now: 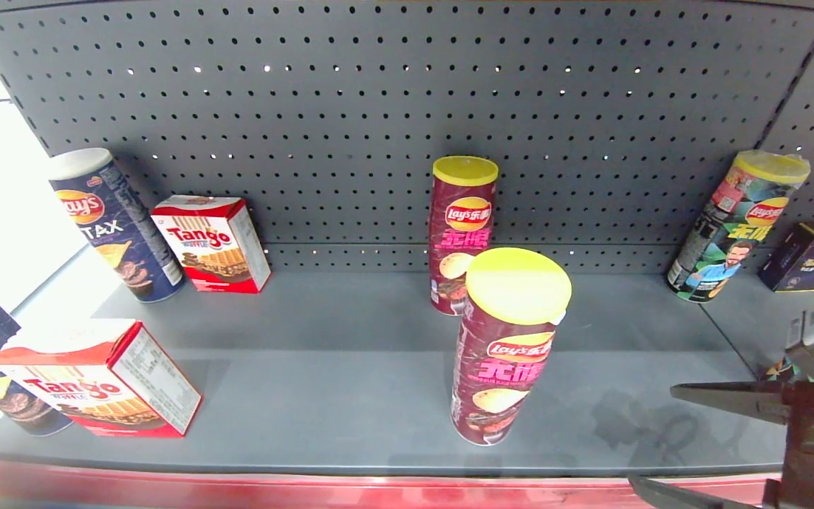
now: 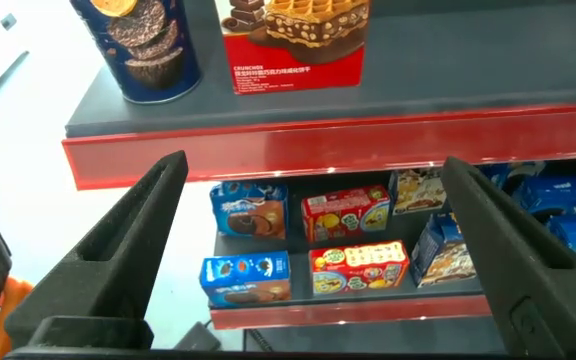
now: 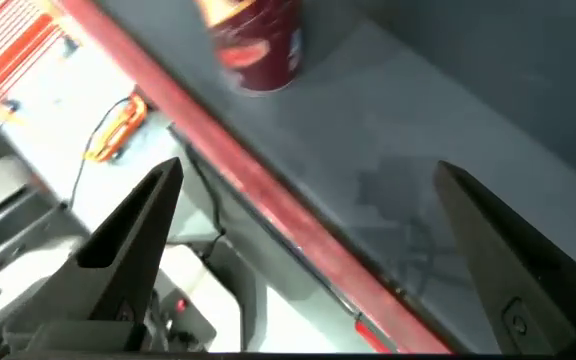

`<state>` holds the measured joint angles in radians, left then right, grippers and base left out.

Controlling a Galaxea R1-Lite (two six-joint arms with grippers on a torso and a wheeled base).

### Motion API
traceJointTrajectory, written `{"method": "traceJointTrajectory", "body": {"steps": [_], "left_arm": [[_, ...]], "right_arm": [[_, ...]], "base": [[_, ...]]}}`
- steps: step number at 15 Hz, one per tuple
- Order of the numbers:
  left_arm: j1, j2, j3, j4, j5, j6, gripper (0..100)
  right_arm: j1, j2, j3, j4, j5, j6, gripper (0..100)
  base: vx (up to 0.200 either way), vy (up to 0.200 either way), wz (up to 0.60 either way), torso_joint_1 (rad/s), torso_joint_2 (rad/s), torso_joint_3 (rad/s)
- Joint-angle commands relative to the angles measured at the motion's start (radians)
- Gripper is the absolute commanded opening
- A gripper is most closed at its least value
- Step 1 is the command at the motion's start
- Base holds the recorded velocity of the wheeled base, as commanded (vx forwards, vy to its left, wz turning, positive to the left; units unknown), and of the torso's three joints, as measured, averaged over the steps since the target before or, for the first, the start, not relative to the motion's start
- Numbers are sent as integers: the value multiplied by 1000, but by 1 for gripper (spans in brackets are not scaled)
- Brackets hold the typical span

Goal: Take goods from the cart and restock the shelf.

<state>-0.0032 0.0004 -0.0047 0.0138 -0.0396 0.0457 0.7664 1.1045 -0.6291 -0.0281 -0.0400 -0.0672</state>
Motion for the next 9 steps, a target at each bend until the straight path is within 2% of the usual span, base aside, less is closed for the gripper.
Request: {"method": "traceJointTrajectory", "body": {"steps": [1,9], "left_arm": [[0,3,0,0,0,-3,100],[0,3,-1,2,0,-10,100]], "right_arm": [[-1,104,-3,-59,-40,21,100],[-33,273,-119,-85,-112,24,100]], "base": [[0,0,0,0,0,0],[0,0,0,0,0,0]]}}
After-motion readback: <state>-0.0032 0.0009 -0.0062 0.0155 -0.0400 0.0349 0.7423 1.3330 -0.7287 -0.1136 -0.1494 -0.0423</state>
